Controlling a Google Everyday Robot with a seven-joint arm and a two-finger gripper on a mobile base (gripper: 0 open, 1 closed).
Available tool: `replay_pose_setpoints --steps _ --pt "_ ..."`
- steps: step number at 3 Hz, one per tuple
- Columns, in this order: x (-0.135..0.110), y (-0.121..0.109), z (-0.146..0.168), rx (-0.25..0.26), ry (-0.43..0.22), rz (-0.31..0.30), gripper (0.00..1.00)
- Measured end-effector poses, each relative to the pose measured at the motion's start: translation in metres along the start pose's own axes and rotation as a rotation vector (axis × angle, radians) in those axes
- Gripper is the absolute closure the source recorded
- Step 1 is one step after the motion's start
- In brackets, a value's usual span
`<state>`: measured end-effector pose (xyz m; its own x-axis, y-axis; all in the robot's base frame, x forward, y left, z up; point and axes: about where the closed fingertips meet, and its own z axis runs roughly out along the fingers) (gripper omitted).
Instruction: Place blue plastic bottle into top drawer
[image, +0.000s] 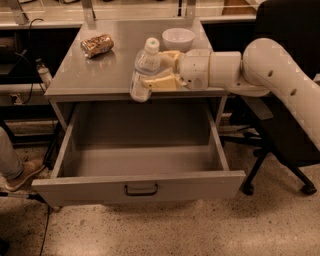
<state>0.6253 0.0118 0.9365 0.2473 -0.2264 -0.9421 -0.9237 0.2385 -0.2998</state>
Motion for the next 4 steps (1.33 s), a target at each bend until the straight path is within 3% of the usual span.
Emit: replay_pose_setpoints --steps 1,2,3,4 --pt "0.026 0.034 0.014 -0.162 0.117 0.014 1.0" --pt "0.077 0.066 0.031 -0.265 0.237 0.08 1.0" --pt "0.109 0.073 0.042 -0.234 0.281 0.131 1.0" --pt "0.135 0.079 0.049 -0.158 0.28 0.185 1.0"
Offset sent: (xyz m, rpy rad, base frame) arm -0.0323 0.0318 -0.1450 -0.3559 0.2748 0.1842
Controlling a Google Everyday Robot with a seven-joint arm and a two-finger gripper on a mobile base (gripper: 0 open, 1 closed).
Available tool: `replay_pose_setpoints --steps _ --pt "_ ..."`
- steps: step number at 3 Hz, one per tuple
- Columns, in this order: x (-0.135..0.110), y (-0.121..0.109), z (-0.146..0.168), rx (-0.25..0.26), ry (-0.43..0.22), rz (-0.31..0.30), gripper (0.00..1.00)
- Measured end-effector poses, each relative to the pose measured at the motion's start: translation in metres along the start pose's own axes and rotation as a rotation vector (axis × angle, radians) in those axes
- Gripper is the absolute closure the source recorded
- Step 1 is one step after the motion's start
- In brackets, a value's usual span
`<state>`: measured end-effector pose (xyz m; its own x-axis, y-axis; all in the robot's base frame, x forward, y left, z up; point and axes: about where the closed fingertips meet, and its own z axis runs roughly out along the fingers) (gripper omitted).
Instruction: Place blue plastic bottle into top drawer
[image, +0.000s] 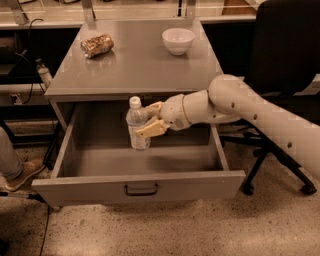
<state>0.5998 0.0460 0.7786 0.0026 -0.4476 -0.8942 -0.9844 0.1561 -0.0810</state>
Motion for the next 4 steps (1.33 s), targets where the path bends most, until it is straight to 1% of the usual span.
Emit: replay_pose_setpoints --steps 1,2,3,4 --pt "0.027 -0.007 0.007 0.124 -0.05 0.074 1.0" --pt "0.044 -0.014 0.009 0.203 -0.08 0.124 1.0" --pt "0.058 -0.02 0.015 0.251 -0.097 0.174 1.0" --pt "0.069 -0.024 0.02 0.278 -0.107 0.209 1.0"
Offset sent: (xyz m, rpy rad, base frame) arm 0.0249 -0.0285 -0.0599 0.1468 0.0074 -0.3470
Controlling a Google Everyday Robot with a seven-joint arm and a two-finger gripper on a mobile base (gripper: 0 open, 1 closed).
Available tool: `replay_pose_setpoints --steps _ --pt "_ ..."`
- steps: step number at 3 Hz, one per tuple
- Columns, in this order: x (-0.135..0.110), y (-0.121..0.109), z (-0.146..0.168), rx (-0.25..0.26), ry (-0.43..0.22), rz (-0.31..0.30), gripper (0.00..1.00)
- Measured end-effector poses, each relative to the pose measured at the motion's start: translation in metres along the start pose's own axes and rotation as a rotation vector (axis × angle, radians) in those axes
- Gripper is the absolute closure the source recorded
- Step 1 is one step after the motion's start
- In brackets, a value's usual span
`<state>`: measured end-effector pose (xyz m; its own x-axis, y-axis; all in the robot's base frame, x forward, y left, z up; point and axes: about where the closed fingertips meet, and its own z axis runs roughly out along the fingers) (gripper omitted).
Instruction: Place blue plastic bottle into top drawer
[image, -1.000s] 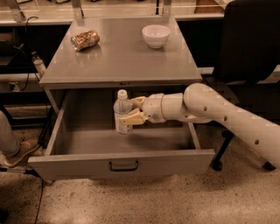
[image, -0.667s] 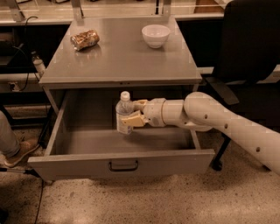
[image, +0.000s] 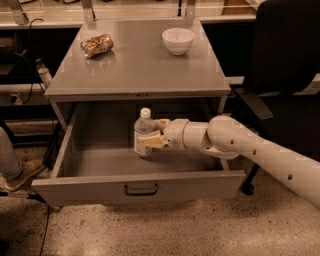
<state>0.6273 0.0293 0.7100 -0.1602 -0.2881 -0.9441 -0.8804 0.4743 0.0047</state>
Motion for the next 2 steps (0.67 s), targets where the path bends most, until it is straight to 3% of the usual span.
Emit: replay_pose_setpoints --steps 2 --pt "0.0159 -0.0029 0.0094 0.023 -0.015 0.042 1.0"
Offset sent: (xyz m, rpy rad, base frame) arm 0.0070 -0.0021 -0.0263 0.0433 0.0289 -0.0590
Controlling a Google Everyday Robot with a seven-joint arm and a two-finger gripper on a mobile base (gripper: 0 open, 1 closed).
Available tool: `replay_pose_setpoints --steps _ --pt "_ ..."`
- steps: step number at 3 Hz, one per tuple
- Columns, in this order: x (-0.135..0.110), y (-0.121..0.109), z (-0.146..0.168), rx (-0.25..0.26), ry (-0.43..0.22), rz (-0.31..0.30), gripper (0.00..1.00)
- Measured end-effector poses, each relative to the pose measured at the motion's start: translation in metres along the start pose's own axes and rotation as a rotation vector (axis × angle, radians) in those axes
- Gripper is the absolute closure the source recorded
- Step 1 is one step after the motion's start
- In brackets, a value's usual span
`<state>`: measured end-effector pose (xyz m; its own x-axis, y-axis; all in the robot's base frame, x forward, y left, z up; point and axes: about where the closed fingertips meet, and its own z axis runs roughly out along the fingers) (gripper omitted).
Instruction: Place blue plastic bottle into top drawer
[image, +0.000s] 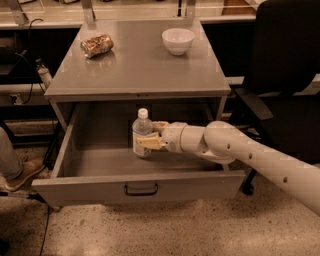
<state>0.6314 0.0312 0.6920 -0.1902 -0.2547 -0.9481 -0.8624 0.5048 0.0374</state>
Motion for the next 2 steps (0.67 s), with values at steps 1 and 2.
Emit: replay_pose_setpoints --steps 1,2 --pt "0.0019 -0.0018 0.0001 0.011 -0.011 0.009 0.85" --pt "0.0014 0.0001 0.0023 0.007 -0.012 0.009 0.53"
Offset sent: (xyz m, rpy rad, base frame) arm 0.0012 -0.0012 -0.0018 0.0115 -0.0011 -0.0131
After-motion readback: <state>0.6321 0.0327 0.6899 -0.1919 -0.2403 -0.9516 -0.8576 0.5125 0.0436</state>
